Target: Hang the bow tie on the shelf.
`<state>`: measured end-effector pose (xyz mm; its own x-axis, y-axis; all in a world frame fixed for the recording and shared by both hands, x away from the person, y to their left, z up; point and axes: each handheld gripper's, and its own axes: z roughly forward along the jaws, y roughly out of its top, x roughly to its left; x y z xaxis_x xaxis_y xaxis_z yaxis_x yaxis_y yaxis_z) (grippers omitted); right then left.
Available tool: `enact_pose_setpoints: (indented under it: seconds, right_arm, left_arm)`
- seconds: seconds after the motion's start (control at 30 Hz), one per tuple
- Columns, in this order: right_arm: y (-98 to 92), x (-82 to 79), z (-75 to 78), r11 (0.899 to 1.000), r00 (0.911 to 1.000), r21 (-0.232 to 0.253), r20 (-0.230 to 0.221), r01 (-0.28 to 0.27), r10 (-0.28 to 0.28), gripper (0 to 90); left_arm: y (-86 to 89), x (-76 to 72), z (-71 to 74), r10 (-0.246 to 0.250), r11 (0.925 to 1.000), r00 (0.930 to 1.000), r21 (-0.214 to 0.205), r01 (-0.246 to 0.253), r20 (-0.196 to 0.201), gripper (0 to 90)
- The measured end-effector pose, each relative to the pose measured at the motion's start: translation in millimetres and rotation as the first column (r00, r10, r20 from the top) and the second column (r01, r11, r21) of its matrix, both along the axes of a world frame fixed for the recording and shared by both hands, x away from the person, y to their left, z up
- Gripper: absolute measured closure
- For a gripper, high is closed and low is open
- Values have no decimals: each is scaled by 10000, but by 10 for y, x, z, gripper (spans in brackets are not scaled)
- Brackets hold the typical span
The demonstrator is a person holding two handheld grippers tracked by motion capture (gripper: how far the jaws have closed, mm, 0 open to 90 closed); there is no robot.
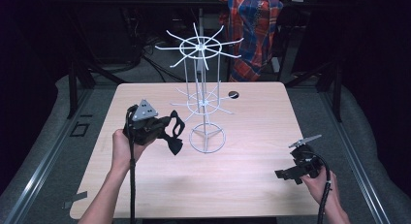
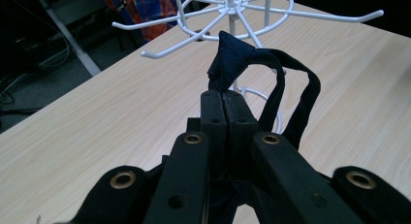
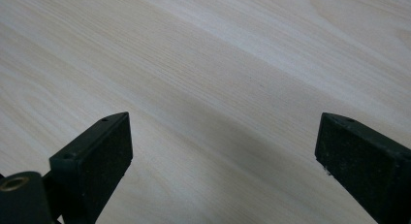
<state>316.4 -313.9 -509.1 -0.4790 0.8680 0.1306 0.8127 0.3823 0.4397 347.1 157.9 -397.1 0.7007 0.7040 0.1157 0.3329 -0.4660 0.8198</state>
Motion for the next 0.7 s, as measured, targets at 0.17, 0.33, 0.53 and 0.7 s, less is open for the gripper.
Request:
enact_pose_setpoints:
  seconds: [0.17,0.33,0.53,0.7]
  right_arm:
    - [0,-1,-1,10000,10000,17,-1,1,-1,63]
    - [-1,-1,-2,10000,10000,3,-9,-5,5,63]
    - [0,0,4,10000,10000,-44,-53,-49,49,64]
    - [0,1,3,10000,10000,-49,-70,-59,59,64]
  left_arm:
    - [-39,46,-31,-43,10000,9999,-58,42,-144,887]
    - [-60,80,-55,-15,10000,9998,-7,15,-203,887]
    - [-90,114,-75,60,10000,9997,79,-59,-227,887]
    - [-115,150,-106,82,9999,9994,137,-78,-327,887]
